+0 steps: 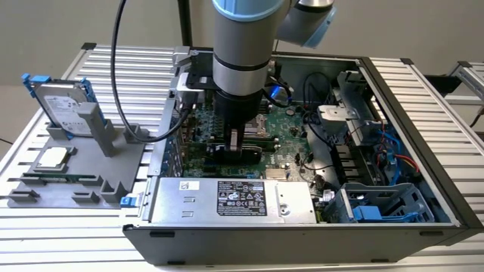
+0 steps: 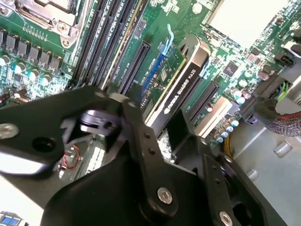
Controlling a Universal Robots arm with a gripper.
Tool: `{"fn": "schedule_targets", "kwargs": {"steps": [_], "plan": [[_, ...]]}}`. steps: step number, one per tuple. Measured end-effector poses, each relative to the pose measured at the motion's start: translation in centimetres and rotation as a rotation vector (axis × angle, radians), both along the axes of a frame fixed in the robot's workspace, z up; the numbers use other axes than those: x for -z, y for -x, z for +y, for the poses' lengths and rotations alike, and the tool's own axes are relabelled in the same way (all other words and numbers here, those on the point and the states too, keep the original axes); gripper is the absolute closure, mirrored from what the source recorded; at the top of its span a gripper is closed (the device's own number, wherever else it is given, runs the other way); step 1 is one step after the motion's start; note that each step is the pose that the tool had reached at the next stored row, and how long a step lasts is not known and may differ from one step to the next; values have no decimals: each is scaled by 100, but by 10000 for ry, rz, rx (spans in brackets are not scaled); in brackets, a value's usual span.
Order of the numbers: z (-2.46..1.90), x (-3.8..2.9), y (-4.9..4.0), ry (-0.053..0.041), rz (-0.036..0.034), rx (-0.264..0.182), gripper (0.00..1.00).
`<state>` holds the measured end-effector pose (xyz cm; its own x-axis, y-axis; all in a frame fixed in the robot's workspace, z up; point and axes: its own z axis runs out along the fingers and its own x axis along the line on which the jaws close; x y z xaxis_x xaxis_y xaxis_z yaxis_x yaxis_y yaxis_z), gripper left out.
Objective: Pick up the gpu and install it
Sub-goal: 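Press down on the gpu until it lock into place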
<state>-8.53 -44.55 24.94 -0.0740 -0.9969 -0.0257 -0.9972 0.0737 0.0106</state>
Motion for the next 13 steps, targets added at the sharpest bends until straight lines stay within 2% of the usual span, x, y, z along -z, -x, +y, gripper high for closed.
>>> {"fn": "schedule_targets", "kwargs": {"steps": [7, 11, 12, 13], "plan": [[0, -313, 0, 3, 0, 1, 0], [0, -319, 0, 20, 0, 0, 0], [-1, -318, 0, 19, 0, 1, 100], [-1, -319, 0, 20, 0, 0, 100]]}}
